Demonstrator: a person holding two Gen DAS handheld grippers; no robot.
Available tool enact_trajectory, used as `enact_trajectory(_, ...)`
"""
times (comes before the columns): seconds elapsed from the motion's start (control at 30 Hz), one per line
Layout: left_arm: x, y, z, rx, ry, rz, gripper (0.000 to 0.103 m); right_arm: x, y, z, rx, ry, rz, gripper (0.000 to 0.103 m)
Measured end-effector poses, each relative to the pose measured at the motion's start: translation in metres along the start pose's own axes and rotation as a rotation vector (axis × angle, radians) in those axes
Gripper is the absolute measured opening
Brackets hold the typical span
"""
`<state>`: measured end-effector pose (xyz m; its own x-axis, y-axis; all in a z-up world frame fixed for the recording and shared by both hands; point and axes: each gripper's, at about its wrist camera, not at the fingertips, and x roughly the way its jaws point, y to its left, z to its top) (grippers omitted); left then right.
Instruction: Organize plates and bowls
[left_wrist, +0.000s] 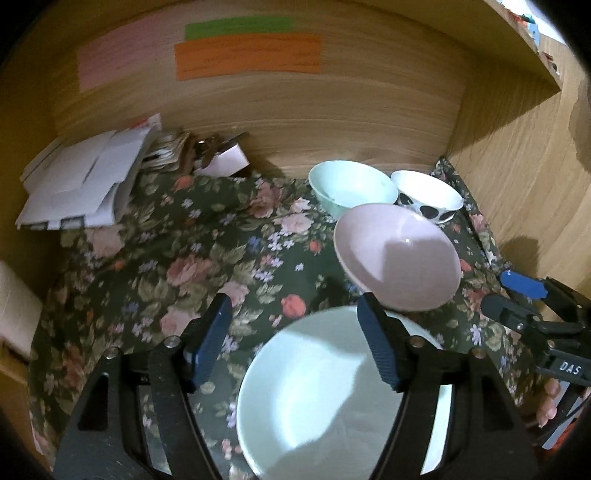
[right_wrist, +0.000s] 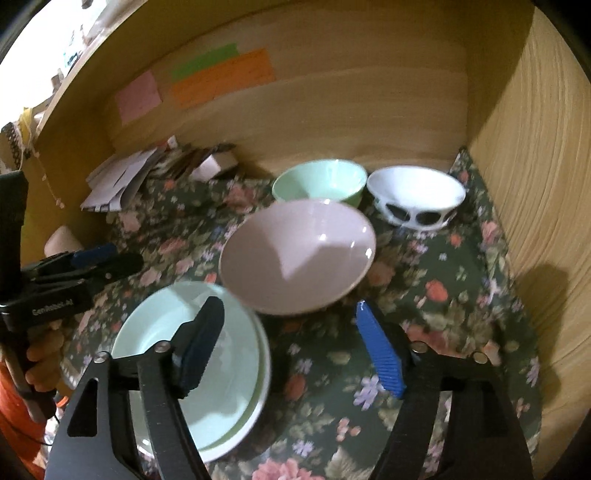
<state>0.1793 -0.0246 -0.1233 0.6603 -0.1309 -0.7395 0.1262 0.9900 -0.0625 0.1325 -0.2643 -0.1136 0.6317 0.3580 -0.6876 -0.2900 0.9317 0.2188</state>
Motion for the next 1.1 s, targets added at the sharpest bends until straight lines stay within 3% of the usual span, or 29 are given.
enact_trajectory(0.2,0.032,-0.009,0.021,0.017,0.043,-0.02,0.07,0.009,-0.013,0.014,0.006,-0.018,-0.026,0.074)
enact_trajectory(0.7,0.113,-0.024,0.042,0.053,0.179,-0.06,0.07,0.062,-0.054,0.026,0.108,0.037,-0.037,0.074)
enact_trajectory(0.8,0.122,-0.029,0.042,0.063,0.192,-0.075,0.064,0.072,-0.058,0.024,0.112,0.056,-0.038,0.074)
enact_trajectory(0.93,0.131,-0.033,0.044,0.064,0.221,-0.098,0.054,0.082,-0.062,0.023,0.113,0.078,-0.034,0.058)
enact_trajectory(1.1,0.136,-0.038,0.044,0.082,0.234,-0.109,0.043,0.09,-0.065,0.022,0.133,0.097,-0.011,0.046)
